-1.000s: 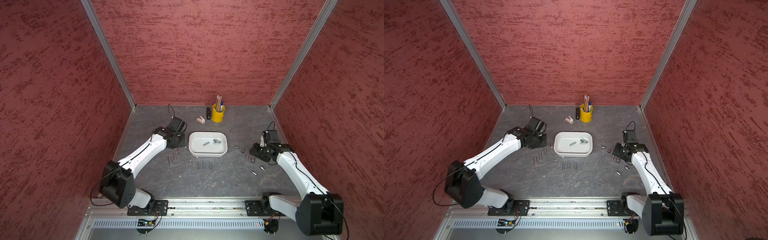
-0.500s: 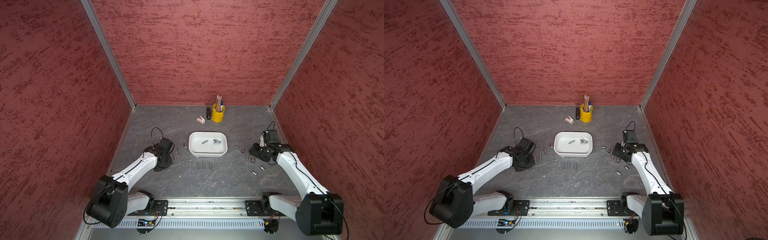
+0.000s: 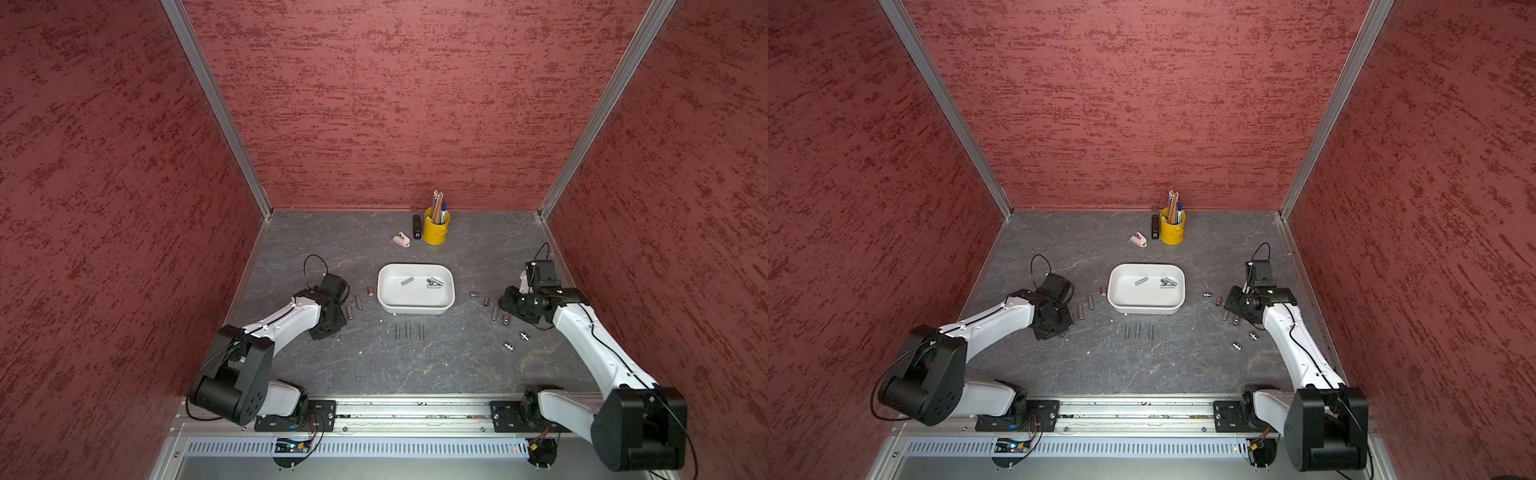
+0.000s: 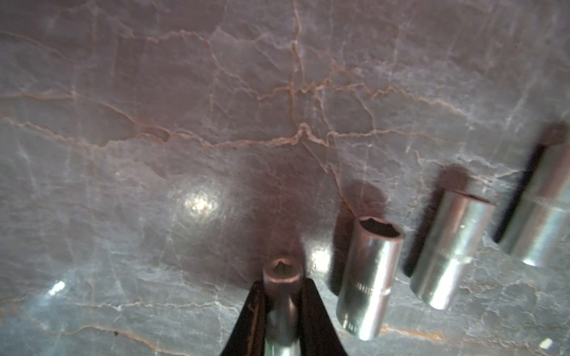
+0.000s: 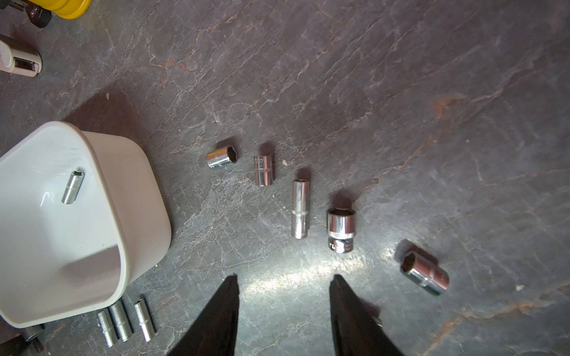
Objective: Take out the socket from the storage box
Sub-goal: Place the socket head at the center of the board.
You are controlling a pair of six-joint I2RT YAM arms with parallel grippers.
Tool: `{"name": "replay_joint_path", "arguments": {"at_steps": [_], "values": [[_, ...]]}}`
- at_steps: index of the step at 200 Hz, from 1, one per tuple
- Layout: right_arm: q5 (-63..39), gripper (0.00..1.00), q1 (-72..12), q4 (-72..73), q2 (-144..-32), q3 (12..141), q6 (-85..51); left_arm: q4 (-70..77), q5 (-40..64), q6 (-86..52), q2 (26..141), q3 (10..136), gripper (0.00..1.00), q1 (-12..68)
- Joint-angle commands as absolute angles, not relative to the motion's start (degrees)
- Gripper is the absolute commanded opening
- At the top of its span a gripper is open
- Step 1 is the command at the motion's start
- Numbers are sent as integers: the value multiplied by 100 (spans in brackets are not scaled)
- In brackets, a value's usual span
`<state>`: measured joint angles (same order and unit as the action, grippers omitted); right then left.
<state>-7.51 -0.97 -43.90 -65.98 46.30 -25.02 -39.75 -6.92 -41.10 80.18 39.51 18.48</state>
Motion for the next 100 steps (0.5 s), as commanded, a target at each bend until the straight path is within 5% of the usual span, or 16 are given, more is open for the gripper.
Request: {"name": "replay_joint_path", "arguments": {"at_steps": [1,100], "values": [[-817,51,-132,-4258,-6601,4562,-2455,-3867,-714,-4043,8057,4002,21,1810],[-1000,49,-138,-4264,-6513,4770,-2435,-4099,-592,-3854,7410,3976,41,1806]]}}
